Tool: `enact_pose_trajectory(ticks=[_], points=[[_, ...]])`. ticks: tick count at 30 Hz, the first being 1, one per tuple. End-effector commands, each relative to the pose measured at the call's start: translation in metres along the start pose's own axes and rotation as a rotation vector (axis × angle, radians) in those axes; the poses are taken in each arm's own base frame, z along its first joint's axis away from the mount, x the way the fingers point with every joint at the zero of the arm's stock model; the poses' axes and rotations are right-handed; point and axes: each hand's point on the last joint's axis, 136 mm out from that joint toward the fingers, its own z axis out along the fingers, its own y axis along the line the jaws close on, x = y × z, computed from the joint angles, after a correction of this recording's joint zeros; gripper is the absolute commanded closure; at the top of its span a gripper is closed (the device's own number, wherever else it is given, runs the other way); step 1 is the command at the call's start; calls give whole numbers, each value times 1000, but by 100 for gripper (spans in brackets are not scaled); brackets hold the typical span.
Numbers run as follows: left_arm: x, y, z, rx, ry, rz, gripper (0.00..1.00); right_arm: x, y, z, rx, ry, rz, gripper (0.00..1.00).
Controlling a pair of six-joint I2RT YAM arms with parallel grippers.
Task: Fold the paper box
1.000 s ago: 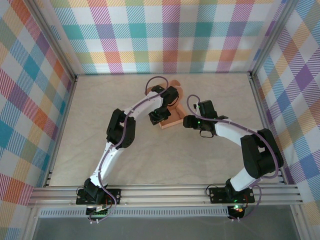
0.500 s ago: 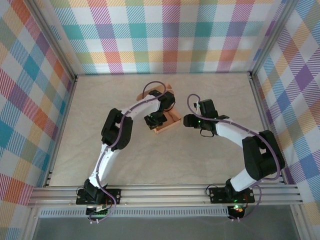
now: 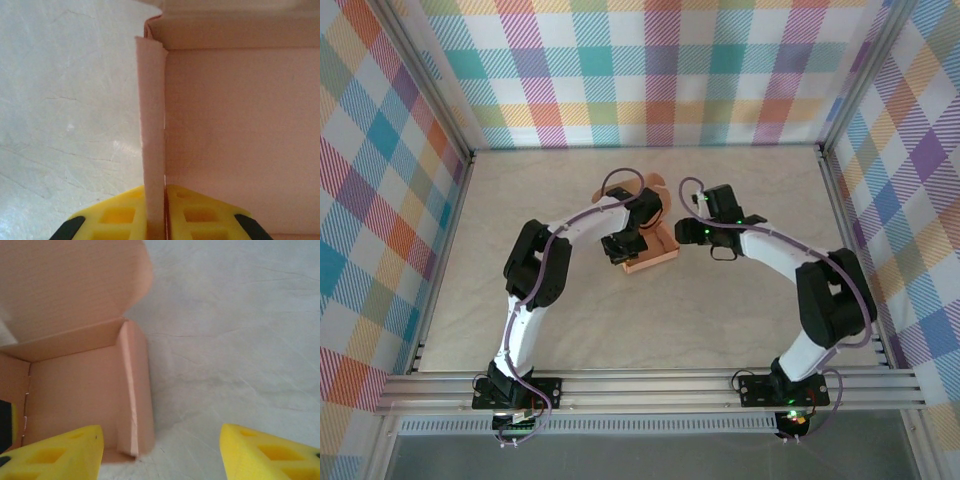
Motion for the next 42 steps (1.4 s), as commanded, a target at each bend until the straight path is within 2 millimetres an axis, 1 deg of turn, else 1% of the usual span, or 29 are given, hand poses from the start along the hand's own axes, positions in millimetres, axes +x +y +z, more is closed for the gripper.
enact_pose_trajectory(ticks=[1, 2, 4, 5, 8, 16, 20, 22, 23, 28, 33, 39, 42], points=[[8, -1, -8, 33, 0, 56, 85, 3, 2, 15, 52, 45, -78, 42], [8, 0, -6, 31, 1, 58, 85, 3, 2, 19, 54, 54, -79, 45], [10, 3, -2, 24, 10, 59, 85, 3, 2, 28, 53, 72, -76, 58], [11, 3, -1, 24, 14, 60, 85, 2, 3, 31, 51, 78, -77, 61], [11, 3, 1, 28, 18, 60, 85, 2, 7, 40, 34, 107, -77, 63], [12, 2, 5, 30, 31, 65, 85, 9, 10, 54, 16, 146, -72, 80], [12, 2, 7, 30, 35, 64, 85, 8, 14, 54, -3, 149, -64, 81], [12, 1, 6, 33, 34, 65, 85, 8, 14, 52, -3, 143, -60, 87], [11, 2, 6, 32, 35, 64, 85, 9, 14, 52, -1, 142, -62, 88], [11, 1, 6, 35, 38, 65, 85, 17, 12, 58, -2, 173, -69, 88], [11, 1, 5, 38, 38, 65, 85, 23, 17, 62, -35, 199, -72, 88], [11, -1, 7, 38, 42, 66, 85, 32, 20, 65, -34, 229, -118, 83], [11, -1, 7, 38, 44, 67, 85, 36, 27, 65, -65, 235, -129, 82]])
